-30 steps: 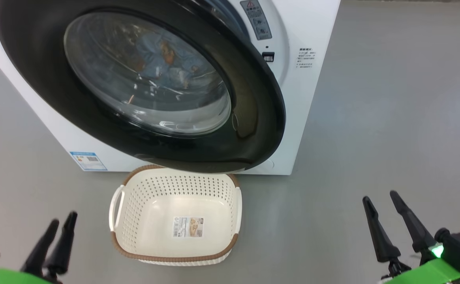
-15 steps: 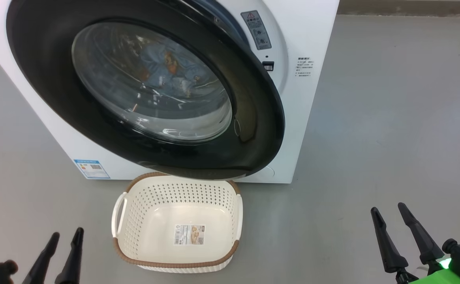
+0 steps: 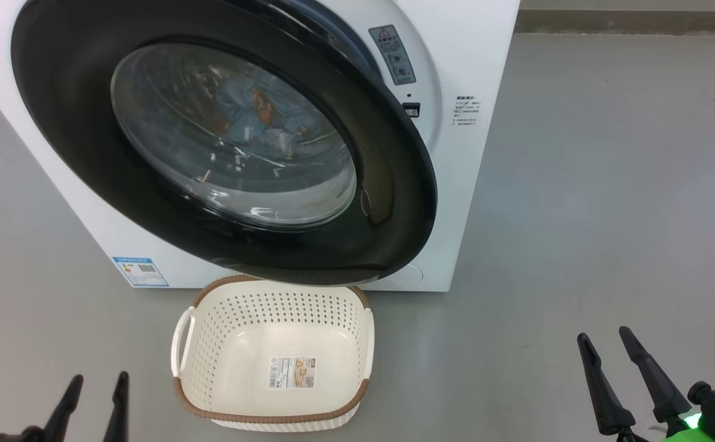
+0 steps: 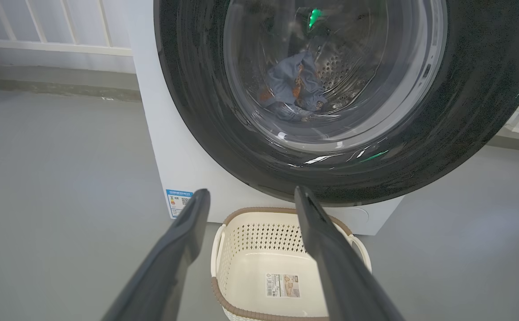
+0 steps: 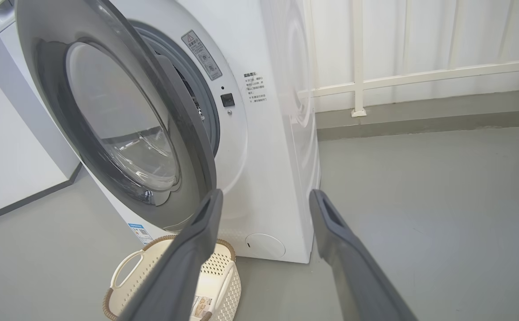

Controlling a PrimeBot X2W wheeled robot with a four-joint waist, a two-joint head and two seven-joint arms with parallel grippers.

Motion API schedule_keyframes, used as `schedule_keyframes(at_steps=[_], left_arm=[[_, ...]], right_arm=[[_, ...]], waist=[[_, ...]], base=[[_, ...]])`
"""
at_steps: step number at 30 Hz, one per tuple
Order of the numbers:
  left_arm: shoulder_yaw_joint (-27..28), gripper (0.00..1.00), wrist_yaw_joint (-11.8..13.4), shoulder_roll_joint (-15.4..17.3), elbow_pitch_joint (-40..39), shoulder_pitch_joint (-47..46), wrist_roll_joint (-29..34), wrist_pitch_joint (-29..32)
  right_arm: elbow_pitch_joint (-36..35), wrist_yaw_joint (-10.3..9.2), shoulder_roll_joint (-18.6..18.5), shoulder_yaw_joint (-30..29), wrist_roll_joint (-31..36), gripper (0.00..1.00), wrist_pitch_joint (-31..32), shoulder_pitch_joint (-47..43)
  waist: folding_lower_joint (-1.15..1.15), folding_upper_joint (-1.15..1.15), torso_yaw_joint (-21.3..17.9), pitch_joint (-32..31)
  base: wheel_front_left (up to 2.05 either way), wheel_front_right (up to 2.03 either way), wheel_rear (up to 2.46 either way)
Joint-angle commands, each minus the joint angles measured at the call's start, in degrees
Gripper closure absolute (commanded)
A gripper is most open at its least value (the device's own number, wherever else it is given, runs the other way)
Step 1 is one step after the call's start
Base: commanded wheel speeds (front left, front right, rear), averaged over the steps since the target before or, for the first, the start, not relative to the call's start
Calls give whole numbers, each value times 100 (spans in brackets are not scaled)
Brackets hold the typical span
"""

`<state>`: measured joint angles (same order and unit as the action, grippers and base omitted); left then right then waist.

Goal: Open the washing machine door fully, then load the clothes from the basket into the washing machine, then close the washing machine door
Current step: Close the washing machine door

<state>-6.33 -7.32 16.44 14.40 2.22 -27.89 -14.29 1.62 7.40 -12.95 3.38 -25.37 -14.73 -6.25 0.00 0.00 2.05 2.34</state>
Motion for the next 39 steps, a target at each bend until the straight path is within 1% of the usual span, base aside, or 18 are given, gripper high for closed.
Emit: schedule_keyframes(at_steps=[1, 5, 20, 21, 22, 23, 24, 31, 35, 39], left_arm=[[269, 0, -17, 72, -145, -55, 243, -70], [387, 0, -17, -30, -178, -10, 462, -71], [470, 0, -17, -101, -333, 9, 481, -71], [467, 0, -17, -104, -340, -3, 468, -71], [459, 0, -17, -107, -343, -19, 460, -71], [448, 0, -17, -109, -344, -36, 449, -71], [435, 0, -17, -112, -346, -56, 440, -71], [324, 0, -17, -138, -395, -293, 389, -71], [275, 0, -17, -149, -431, -409, 361, -71], [234, 0, -17, -171, -450, -521, 331, -71]], right_arm=[[-135, 9, -119, 131, -50, 0, -27, 33], [-133, 9, -106, 126, -41, 0, -27, 45], [-141, 9, -42, 85, -11, 0, -27, 91], [-132, 9, -26, 101, -10, 35, -27, 116], [-115, 9, -13, 123, -21, 63, -27, 156], [-92, 9, -2, 145, -29, 95, -27, 211], [-74, 9, 14, 172, -28, 100, -27, 282], [54, 9, 141, 320, 18, 100, -27, 1027], [87, 9, 198, 541, 15, 100, -27, 1559], [189, 9, 172, 872, 22, 100, -27, 2041]], waist=[[0, 0, -11, 5], [0, 0, -26, 29], [0, 0, -2, 48], [0, 0, 5, 59], [0, 0, 11, 74], [0, 0, 16, 90], [0, 0, 24, 108], [0, 0, 172, 281], [0, 0, 270, 391], [0, 0, 413, 509]], base=[[0, 0, 0], [0, 0, 0], [0, 0, 0], [0, 0, 0], [0, 0, 0], [0, 0, 0], [0, 0, 0], [0, 0, 0], [0, 0, 0], [0, 0, 0]])
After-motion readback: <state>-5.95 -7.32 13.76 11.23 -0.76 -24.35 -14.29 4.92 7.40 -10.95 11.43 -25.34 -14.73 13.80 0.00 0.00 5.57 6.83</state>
